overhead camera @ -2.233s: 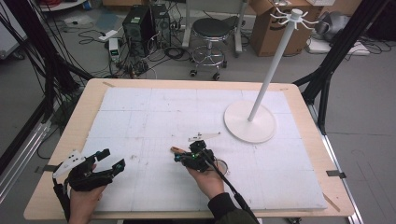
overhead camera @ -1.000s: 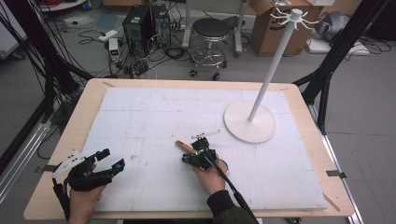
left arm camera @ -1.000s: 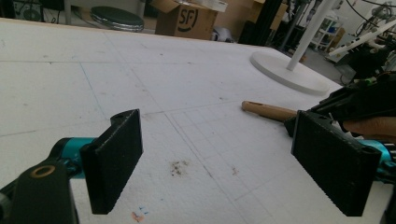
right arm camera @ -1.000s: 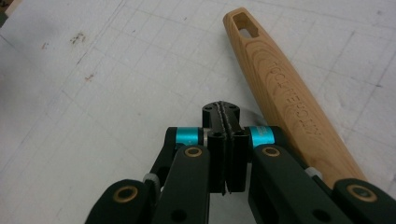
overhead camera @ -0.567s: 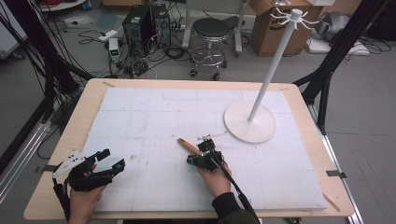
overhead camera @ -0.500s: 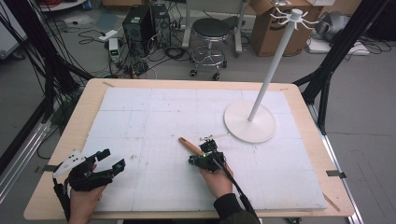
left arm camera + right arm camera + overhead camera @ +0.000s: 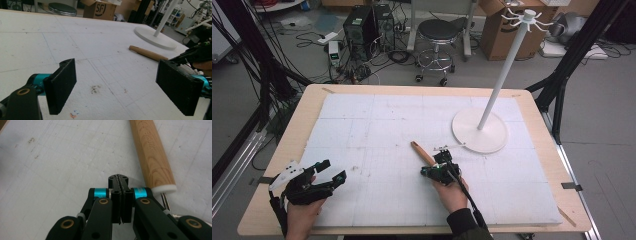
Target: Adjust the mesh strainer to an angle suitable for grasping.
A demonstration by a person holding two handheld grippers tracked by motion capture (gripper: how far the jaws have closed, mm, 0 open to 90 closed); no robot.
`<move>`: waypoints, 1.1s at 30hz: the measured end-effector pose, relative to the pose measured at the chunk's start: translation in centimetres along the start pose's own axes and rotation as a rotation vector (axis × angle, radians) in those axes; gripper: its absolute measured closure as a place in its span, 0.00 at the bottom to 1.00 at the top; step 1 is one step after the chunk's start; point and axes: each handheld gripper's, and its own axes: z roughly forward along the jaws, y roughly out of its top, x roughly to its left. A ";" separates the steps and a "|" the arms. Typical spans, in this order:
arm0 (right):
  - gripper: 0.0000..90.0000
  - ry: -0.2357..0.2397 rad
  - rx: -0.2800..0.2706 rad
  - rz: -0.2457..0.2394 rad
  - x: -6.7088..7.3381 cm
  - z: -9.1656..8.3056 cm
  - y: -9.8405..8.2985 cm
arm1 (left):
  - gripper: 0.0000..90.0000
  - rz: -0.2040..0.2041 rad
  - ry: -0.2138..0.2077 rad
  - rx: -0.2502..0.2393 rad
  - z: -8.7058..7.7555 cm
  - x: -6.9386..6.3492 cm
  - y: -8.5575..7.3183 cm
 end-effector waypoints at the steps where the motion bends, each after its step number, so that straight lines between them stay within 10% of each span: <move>1: 1.00 0.001 0.000 0.003 -0.1 -0.1 -0.1 | 0.19 0.001 -0.001 0.000 0.0 0.0 0.0; 33: 1.00 -0.046 -0.021 0.050 -4.1 -3.7 -1.7 | 0.20 0.009 -0.002 0.011 0.2 -0.1 0.0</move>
